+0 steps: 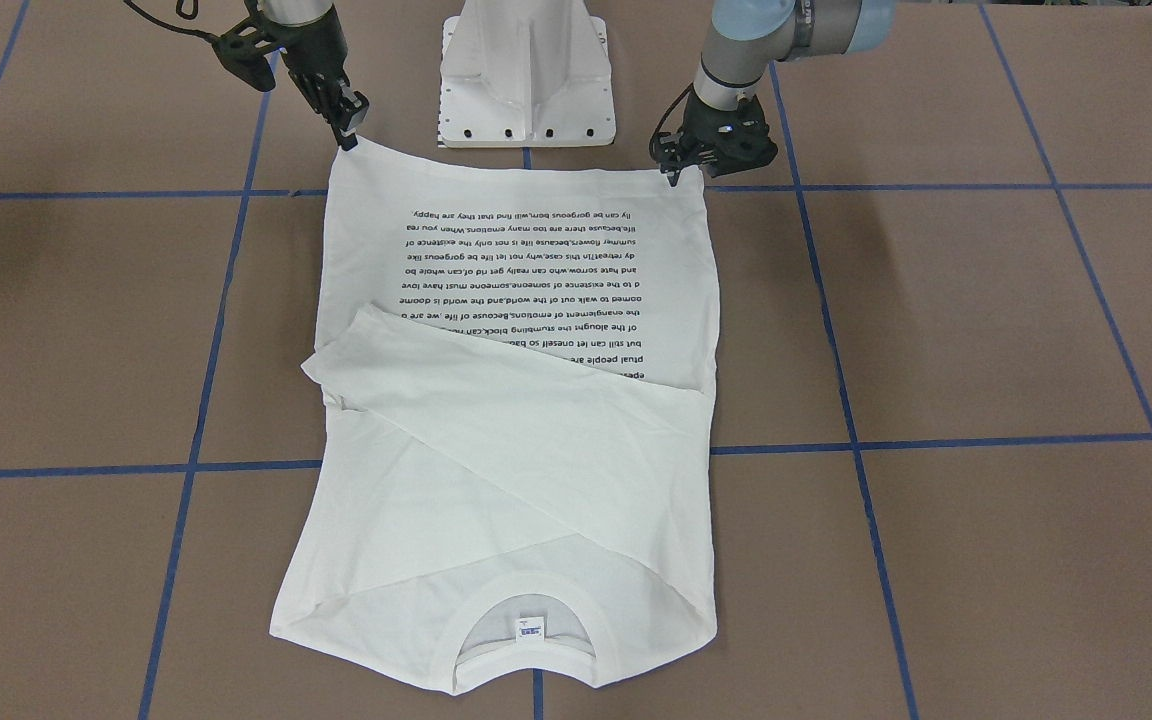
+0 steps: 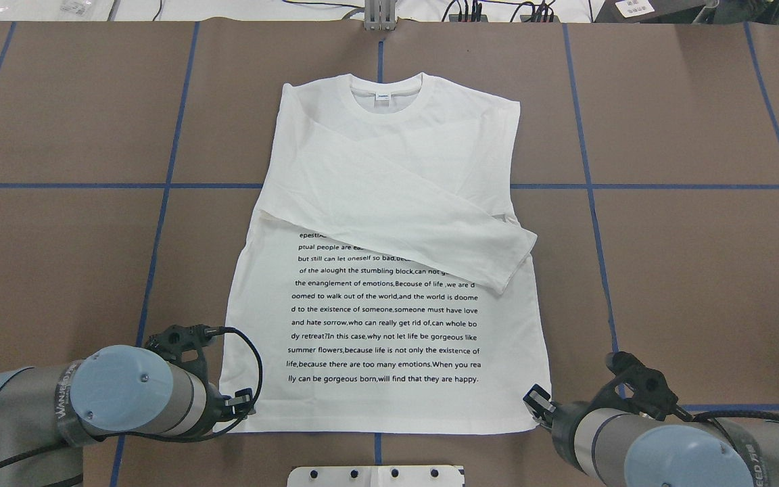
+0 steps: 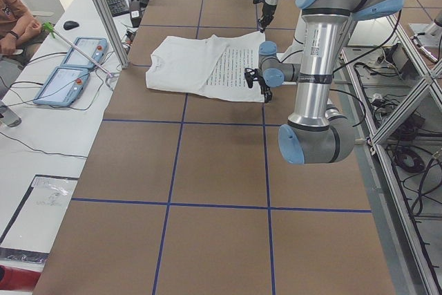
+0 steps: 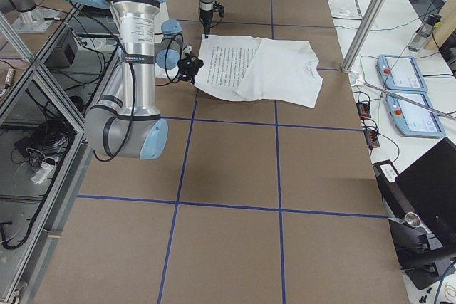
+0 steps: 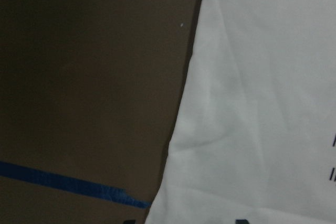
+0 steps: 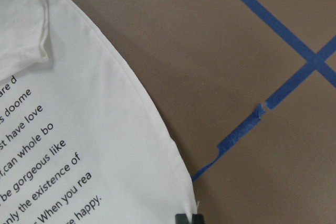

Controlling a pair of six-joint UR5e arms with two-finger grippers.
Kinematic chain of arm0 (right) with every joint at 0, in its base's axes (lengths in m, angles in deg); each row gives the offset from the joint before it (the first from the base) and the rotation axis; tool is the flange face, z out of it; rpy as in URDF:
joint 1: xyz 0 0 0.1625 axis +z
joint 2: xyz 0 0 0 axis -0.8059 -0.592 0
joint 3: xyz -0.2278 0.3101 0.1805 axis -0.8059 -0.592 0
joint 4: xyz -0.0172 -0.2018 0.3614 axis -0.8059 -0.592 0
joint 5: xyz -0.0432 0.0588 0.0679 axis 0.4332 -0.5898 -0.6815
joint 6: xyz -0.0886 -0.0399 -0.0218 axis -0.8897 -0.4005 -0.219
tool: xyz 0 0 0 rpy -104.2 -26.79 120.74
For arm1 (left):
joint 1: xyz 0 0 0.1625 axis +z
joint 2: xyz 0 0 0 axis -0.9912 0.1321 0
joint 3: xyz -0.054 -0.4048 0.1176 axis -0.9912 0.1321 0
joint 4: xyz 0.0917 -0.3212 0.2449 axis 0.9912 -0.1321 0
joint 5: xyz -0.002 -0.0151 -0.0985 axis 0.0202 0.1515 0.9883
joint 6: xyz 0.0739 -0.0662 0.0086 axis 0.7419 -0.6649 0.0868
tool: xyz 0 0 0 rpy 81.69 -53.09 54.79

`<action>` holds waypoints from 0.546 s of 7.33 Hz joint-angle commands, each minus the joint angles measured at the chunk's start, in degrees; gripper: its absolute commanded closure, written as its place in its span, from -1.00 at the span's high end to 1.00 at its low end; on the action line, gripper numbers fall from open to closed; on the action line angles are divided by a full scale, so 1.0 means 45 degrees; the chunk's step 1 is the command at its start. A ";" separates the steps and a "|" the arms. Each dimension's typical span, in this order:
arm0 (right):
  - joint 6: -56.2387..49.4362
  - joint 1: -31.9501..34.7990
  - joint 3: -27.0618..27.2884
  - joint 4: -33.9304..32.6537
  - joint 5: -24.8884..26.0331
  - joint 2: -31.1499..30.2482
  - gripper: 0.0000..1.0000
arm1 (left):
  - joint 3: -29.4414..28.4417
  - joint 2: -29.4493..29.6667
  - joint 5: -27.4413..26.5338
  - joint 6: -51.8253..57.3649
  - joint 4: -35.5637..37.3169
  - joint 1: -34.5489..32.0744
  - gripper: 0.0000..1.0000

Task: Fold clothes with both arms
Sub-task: 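Grasp the hem corners with both grippers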

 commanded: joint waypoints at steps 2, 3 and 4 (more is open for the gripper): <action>0.0000 -0.0036 0.0001 0.0000 0.0001 0.0008 -1.00 | -0.0063 0.0009 0.0131 -0.0002 -0.0007 0.0066 -0.90; 0.0000 -0.0055 0.0001 0.0000 0.0001 0.0008 -1.00 | -0.0044 0.0009 0.0190 0.0056 -0.0007 0.0066 -1.00; 0.0000 -0.0056 0.0001 0.0000 0.0001 0.0027 -1.00 | -0.0024 0.0029 0.0868 0.0076 -0.0007 0.0066 -1.00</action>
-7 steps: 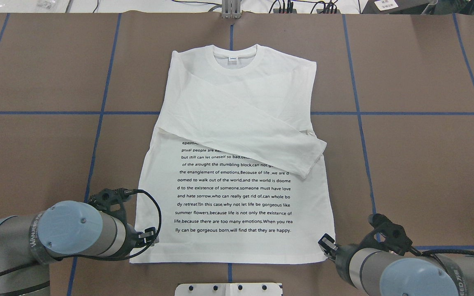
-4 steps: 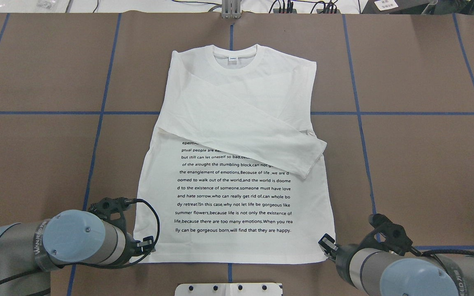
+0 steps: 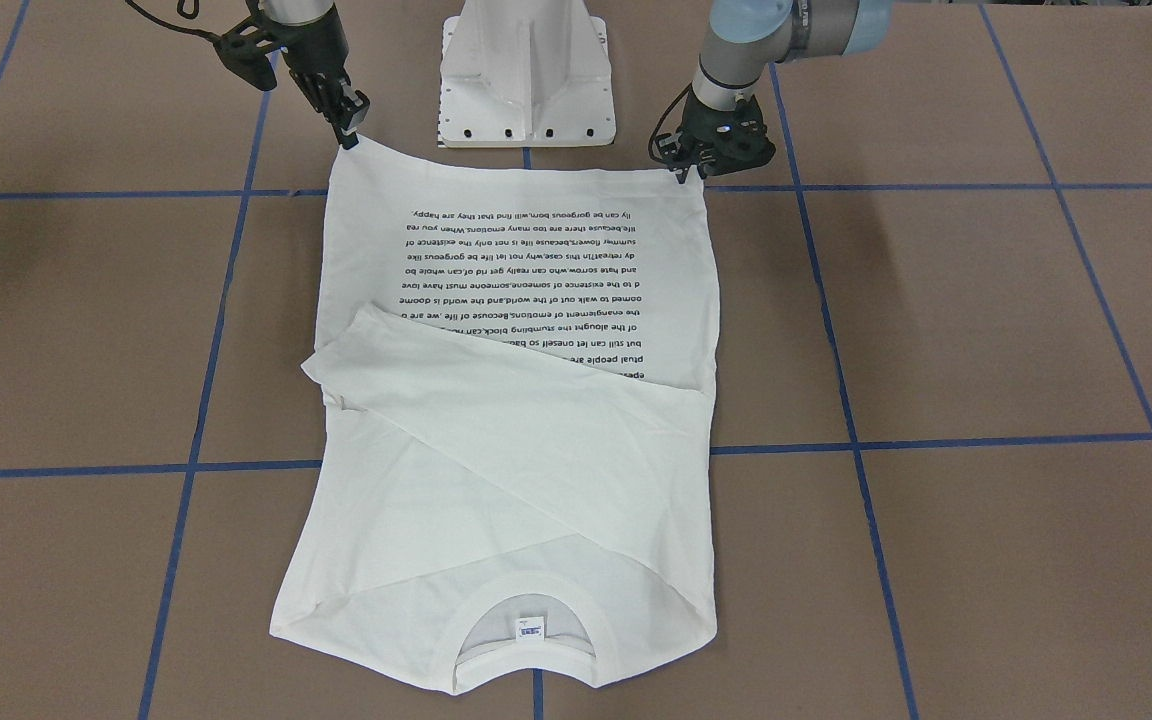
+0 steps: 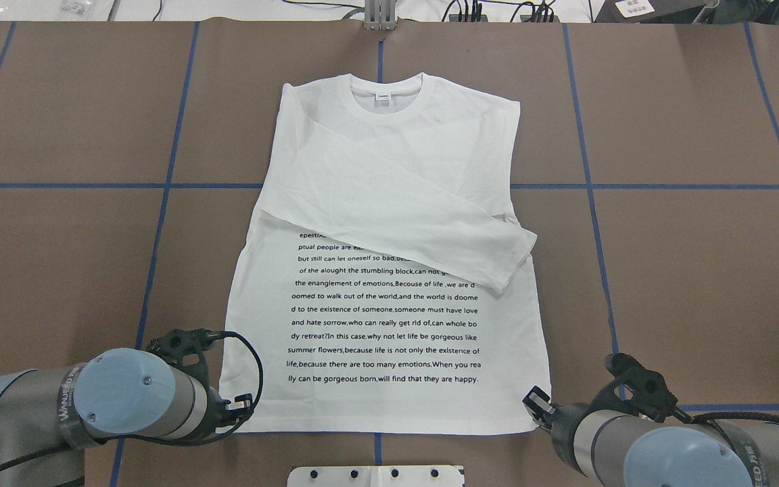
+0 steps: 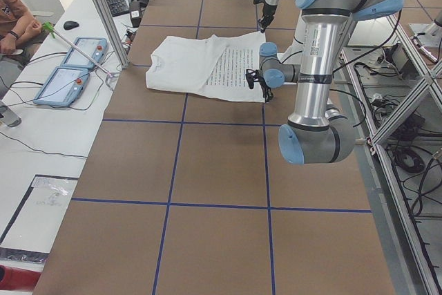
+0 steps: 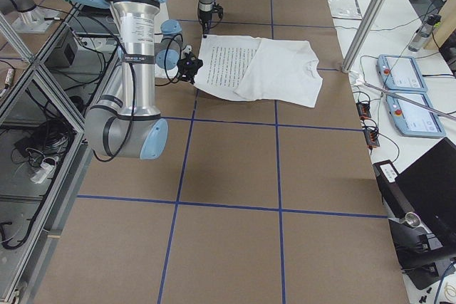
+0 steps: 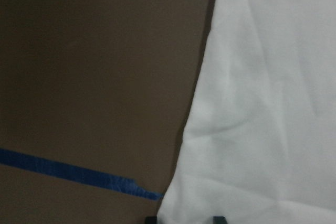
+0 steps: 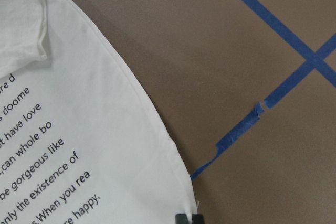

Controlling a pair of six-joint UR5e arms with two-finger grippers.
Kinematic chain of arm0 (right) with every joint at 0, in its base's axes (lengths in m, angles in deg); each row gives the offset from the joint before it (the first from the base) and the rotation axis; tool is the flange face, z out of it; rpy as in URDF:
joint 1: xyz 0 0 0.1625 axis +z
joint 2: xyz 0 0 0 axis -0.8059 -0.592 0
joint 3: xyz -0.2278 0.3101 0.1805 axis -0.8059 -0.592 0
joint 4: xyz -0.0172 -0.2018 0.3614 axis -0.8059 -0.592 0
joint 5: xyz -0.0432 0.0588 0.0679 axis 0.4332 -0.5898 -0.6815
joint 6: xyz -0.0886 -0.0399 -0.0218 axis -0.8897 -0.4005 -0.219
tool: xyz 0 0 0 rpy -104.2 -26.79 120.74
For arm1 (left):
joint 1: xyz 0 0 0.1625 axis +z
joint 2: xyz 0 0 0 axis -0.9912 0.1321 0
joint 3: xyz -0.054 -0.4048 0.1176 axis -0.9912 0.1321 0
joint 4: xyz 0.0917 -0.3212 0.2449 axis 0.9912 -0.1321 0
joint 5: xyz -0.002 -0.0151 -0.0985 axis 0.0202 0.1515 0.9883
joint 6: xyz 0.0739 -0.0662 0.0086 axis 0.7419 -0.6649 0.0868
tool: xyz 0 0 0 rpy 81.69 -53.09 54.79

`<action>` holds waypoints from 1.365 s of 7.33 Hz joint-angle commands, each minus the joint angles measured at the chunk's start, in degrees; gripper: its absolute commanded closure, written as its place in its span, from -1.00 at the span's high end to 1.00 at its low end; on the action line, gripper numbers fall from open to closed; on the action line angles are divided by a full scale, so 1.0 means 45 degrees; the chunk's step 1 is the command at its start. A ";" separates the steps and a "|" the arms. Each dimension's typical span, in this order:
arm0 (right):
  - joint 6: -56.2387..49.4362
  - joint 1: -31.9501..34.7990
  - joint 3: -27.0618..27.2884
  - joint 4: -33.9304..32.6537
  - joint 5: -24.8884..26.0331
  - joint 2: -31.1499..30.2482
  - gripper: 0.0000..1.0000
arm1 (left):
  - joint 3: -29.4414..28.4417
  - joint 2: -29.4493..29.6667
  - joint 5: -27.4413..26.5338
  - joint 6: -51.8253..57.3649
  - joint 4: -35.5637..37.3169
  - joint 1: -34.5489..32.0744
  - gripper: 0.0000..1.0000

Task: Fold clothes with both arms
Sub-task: 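Grasp the hem corners with both grippers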

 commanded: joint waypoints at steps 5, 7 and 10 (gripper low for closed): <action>0.0000 -0.0632 0.0217 -0.0019 0.0039 -0.0083 -1.00 | 0.1403 0.0054 0.1436 -0.0056 0.0078 0.0001 -1.00; 0.0000 0.0198 0.1326 -0.1398 0.0059 0.0033 -1.00 | 0.2376 0.0229 0.1456 0.0060 0.0136 -0.0308 -1.00; -0.2524 0.3572 0.1219 -0.1717 -0.1030 0.1393 -1.00 | 0.1454 0.2371 0.1630 0.2200 0.0235 -0.4439 -1.00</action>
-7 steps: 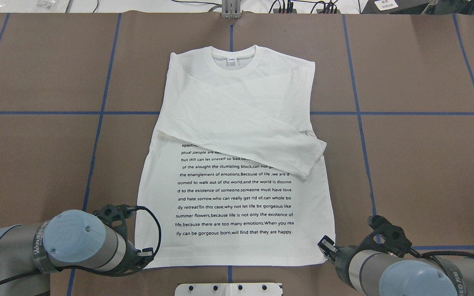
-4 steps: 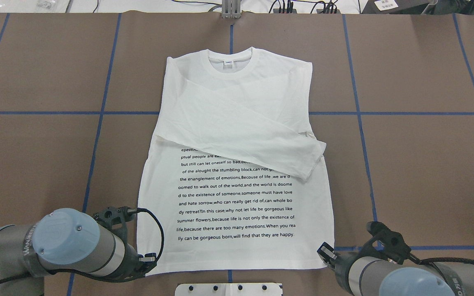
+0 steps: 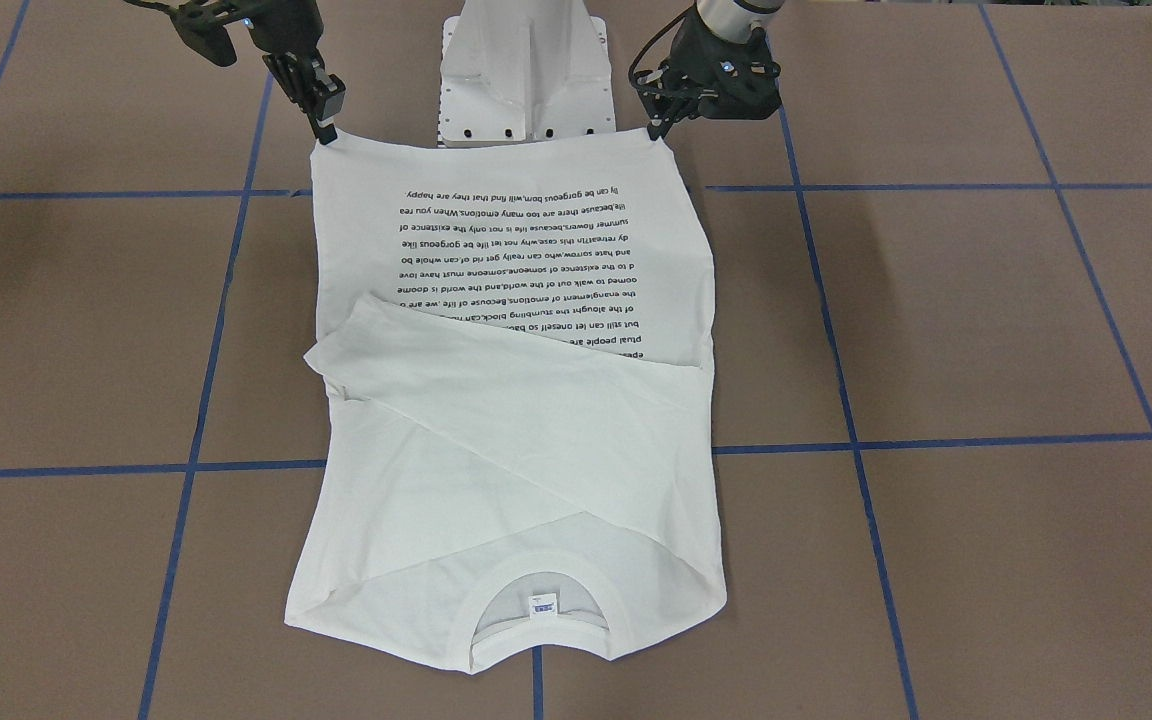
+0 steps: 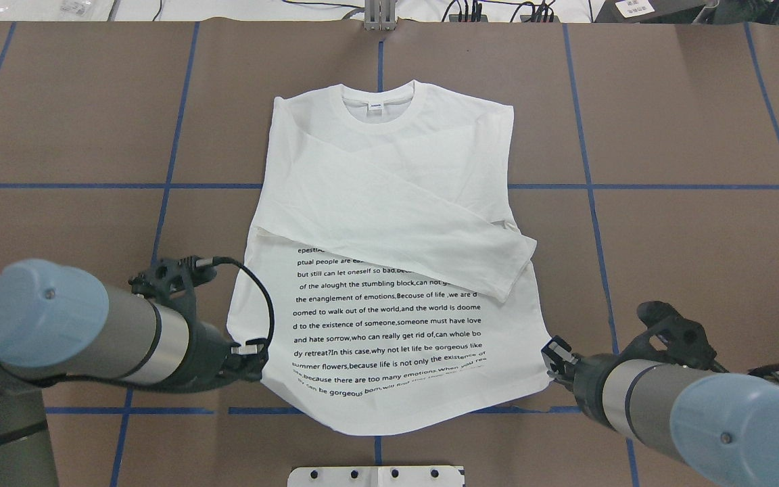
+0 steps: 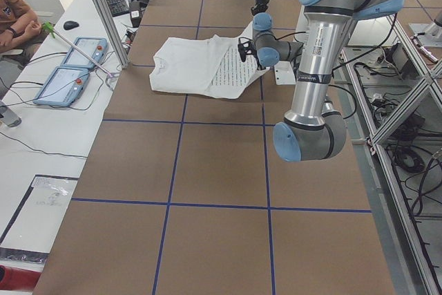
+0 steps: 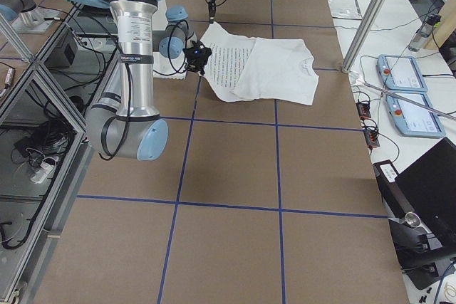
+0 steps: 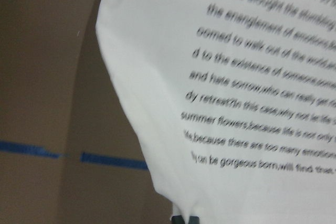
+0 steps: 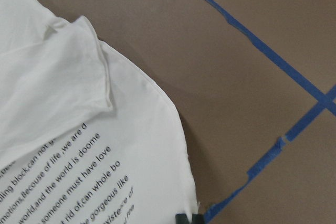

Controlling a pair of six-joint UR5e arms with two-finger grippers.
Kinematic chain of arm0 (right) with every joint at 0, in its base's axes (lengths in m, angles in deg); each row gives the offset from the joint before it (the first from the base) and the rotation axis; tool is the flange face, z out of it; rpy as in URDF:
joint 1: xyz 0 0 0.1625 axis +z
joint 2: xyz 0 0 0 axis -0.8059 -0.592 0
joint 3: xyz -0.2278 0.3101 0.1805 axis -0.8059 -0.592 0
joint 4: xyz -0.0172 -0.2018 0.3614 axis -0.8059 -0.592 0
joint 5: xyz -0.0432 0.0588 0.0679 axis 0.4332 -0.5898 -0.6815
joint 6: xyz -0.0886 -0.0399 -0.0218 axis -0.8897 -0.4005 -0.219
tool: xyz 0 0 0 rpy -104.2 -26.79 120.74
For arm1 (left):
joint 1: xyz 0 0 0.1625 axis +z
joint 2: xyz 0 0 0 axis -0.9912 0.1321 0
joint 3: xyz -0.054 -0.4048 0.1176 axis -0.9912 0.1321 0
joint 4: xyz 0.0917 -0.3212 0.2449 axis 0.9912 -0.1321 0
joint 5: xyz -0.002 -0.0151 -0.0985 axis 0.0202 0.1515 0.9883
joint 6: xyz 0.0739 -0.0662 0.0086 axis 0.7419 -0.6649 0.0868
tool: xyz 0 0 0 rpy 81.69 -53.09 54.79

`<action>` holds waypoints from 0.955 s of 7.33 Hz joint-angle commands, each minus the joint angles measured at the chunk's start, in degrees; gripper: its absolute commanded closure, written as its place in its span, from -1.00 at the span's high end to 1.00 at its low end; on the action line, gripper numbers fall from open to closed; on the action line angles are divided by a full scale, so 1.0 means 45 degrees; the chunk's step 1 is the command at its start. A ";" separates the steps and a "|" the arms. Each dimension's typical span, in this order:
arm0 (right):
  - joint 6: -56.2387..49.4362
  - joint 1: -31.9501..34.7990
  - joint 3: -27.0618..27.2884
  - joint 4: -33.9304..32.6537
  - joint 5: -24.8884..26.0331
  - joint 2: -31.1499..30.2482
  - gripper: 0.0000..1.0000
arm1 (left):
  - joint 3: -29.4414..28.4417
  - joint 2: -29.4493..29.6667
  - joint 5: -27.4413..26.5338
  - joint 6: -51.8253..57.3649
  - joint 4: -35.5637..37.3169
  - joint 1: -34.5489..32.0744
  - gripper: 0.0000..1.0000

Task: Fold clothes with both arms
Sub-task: 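Lift the hem with both grippers and fold it toward the collar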

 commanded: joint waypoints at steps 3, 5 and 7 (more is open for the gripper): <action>-0.4970 0.5917 -0.4415 -0.0365 -0.3490 0.4162 -1.00 | -0.4536 0.2833 0.0321 0.3735 -0.0769 -0.4507 -1.00; -0.7101 0.7249 -0.7562 -0.0248 -0.3535 0.5688 -1.00 | -0.6916 0.3632 0.0283 0.3898 -0.2581 -0.5313 -1.00; -0.7170 0.7682 -1.1637 0.1805 -0.3555 0.7564 -1.00 | -0.9708 0.4552 0.0185 0.3820 -0.4668 -0.5413 -1.00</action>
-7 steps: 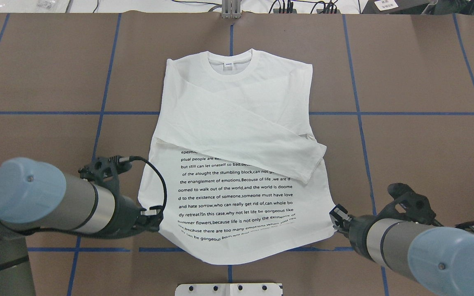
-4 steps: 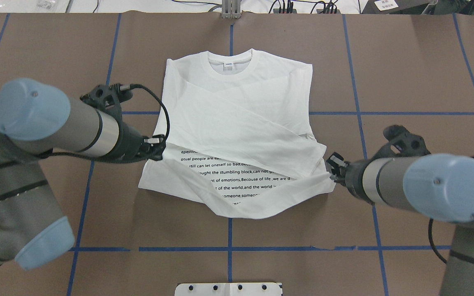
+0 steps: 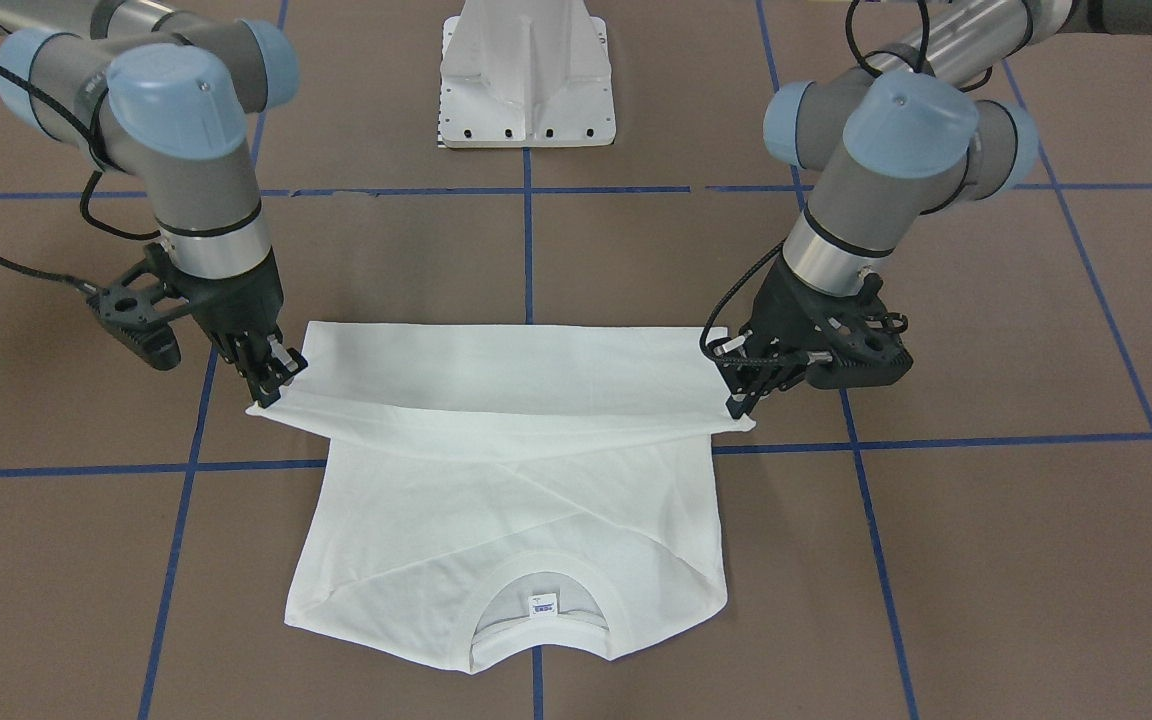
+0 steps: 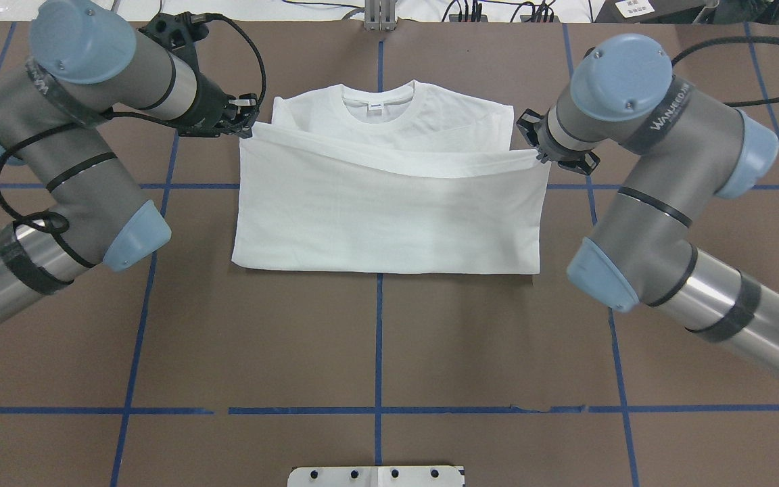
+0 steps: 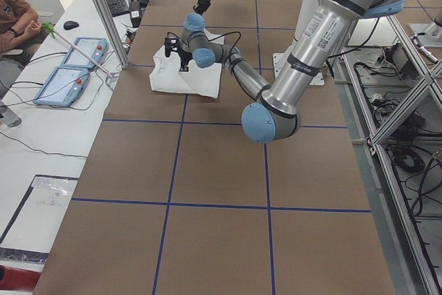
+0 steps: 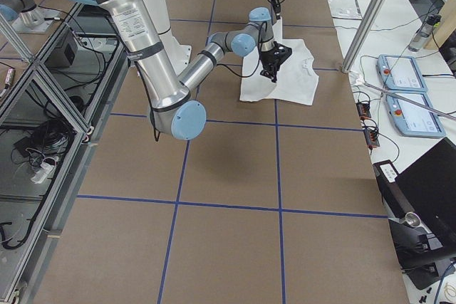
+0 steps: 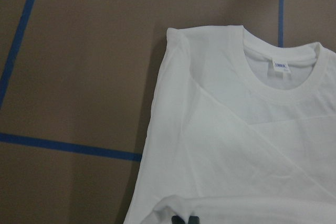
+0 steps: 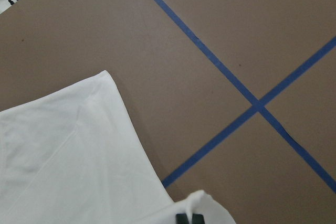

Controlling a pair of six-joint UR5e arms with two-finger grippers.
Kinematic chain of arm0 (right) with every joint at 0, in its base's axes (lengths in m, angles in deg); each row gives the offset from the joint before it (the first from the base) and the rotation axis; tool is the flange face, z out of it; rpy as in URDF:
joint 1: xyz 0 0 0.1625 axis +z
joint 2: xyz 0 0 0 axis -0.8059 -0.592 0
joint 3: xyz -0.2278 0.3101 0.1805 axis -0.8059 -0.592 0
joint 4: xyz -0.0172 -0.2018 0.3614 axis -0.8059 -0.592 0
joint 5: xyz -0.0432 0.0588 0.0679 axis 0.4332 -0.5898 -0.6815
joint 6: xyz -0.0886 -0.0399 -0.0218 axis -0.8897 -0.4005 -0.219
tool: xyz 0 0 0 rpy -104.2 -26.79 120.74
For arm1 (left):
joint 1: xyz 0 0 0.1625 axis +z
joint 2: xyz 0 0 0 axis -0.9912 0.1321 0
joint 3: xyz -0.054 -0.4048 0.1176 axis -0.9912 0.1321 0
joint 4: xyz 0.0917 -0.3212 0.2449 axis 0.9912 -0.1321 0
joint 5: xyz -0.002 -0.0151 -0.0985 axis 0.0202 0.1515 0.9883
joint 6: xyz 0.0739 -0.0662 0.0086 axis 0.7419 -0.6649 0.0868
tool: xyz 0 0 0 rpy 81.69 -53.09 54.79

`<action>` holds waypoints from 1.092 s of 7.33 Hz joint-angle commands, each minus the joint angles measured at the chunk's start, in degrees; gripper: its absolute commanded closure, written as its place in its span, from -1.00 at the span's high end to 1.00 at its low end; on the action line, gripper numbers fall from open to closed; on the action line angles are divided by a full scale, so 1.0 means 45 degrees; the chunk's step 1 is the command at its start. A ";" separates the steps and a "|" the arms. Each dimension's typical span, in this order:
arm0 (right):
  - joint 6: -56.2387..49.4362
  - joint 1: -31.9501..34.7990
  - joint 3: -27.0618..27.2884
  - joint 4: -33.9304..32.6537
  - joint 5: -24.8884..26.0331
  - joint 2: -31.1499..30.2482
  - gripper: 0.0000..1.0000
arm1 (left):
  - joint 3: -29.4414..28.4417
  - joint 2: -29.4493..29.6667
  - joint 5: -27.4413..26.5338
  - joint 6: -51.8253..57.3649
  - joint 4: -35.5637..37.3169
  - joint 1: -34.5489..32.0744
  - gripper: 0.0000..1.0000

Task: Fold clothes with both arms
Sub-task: 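Lift the hem with both grippers and fold it toward the collar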

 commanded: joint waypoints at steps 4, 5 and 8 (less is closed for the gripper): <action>-0.0249 0.0864 -0.6632 0.3000 -0.0103 0.3122 -1.00 | -0.4306 0.1404 -0.0986 0.0034 -0.3425 -0.0184 -1.00; -0.0250 0.0864 -0.6926 0.3291 -0.0084 0.3122 -1.00 | -0.4717 0.1425 -0.0988 0.0034 -0.3953 -0.0165 -1.00; -0.0211 0.0864 -0.7202 0.3840 -0.0084 0.3064 -0.53 | -0.4780 0.1348 -0.0988 0.0034 -0.4134 -0.0126 -0.59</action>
